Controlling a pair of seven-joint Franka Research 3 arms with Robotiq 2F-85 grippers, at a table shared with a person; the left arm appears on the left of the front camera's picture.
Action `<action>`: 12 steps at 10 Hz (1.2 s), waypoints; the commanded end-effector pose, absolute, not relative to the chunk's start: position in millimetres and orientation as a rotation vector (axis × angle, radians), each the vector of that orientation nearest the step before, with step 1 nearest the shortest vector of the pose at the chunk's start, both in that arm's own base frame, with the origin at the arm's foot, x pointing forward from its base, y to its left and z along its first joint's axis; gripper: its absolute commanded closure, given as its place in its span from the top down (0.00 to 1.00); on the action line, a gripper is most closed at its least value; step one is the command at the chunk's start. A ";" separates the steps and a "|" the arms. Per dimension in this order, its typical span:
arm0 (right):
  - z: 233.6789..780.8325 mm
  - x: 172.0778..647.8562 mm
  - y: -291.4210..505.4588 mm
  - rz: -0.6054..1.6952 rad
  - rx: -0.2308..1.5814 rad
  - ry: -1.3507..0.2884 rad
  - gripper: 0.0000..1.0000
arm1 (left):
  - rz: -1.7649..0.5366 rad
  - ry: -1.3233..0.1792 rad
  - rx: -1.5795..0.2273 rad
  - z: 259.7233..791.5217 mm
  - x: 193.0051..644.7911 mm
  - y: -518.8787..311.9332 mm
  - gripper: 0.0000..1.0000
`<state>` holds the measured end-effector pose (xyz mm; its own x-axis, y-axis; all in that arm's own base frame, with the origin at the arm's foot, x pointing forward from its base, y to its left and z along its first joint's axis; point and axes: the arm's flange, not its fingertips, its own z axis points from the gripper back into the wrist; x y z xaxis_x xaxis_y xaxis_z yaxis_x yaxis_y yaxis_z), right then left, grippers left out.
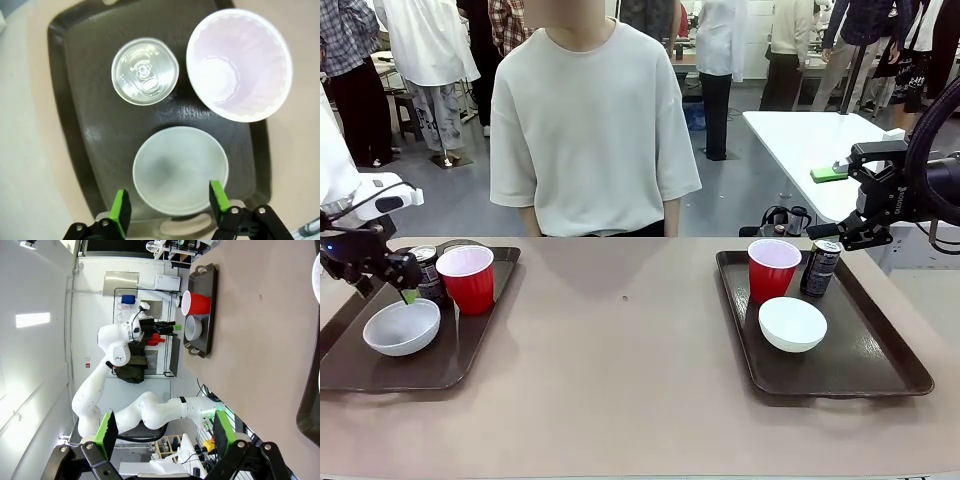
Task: Prepare tableware on both trays.
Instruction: Pick up a Picnic Bowl from the table and place it on a Handle tray.
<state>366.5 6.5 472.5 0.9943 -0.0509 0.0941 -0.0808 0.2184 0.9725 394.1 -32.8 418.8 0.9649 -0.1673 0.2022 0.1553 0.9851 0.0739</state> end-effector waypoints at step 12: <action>472.2 365.8 5.3 0.039 1.344 -0.109 1.00 | 0.140 -0.223 -1.107 510.7 353.3 -17.5 1.00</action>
